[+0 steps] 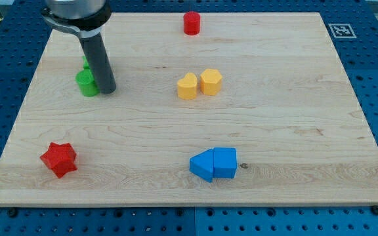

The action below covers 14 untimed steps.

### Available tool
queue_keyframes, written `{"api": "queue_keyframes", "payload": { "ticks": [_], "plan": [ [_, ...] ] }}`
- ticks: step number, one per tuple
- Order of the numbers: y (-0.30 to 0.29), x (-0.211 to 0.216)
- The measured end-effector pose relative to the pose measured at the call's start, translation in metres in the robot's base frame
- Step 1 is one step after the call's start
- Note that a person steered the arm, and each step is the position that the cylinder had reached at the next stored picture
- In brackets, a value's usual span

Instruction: Move the red circle to the top left to the board

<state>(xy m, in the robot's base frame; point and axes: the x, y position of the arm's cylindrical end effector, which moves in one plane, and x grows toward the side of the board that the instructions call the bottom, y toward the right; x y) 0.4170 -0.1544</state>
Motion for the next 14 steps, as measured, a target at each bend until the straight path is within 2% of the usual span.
{"api": "queue_keyframes", "payload": {
  "ticks": [2,3,4,5,9,11,13,14],
  "plan": [
    [0.067,-0.014],
    [0.080,-0.043],
    [0.066,-0.073],
    [0.027,-0.080],
    [-0.026,-0.068],
    [-0.024,-0.071],
    [-0.016,-0.149],
    [0.047,-0.129]
  ]
}}
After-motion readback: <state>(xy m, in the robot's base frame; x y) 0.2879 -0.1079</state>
